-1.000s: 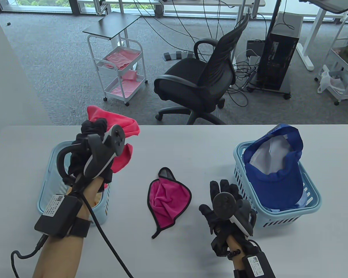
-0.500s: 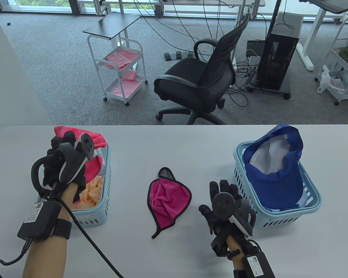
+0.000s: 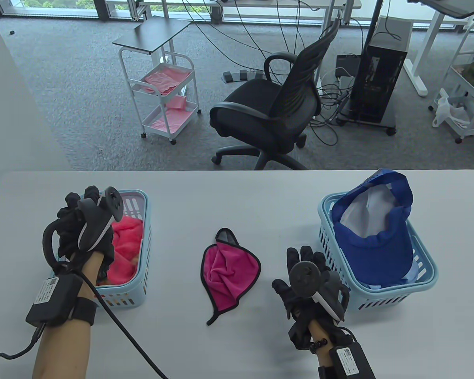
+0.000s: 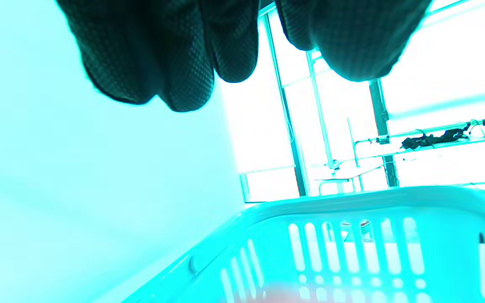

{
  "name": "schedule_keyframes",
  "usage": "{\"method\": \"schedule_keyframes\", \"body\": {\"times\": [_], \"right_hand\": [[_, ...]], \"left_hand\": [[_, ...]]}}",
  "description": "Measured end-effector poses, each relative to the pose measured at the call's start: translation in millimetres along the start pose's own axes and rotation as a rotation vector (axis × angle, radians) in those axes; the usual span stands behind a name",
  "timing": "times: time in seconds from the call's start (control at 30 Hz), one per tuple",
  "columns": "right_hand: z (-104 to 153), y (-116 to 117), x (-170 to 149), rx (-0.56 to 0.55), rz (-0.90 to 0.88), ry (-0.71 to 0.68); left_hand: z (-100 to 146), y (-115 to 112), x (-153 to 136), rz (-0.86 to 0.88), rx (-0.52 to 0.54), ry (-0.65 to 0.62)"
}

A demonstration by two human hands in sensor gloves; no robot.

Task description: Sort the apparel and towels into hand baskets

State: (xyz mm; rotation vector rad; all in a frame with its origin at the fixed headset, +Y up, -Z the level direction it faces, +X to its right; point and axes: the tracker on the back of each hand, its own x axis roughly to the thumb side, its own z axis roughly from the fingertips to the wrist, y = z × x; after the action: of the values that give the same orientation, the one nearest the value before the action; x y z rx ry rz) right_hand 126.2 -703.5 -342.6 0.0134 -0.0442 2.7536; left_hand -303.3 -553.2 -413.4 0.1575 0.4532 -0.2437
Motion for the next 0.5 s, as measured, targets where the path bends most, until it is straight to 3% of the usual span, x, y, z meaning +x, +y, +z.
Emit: {"method": "schedule_keyframes", "body": {"times": [0.3,0.5], "right_hand": [[-0.3,-0.6,0.7,0.001,0.003,-0.002],[0.3,-1.0,0.6,-0.009,0.004,-0.001]], "left_hand": [[26.7,32.9,30.7,0.138,0.035,-0.177],[60.1,42.8,78.0,0.213,0.013,-0.376]]}}
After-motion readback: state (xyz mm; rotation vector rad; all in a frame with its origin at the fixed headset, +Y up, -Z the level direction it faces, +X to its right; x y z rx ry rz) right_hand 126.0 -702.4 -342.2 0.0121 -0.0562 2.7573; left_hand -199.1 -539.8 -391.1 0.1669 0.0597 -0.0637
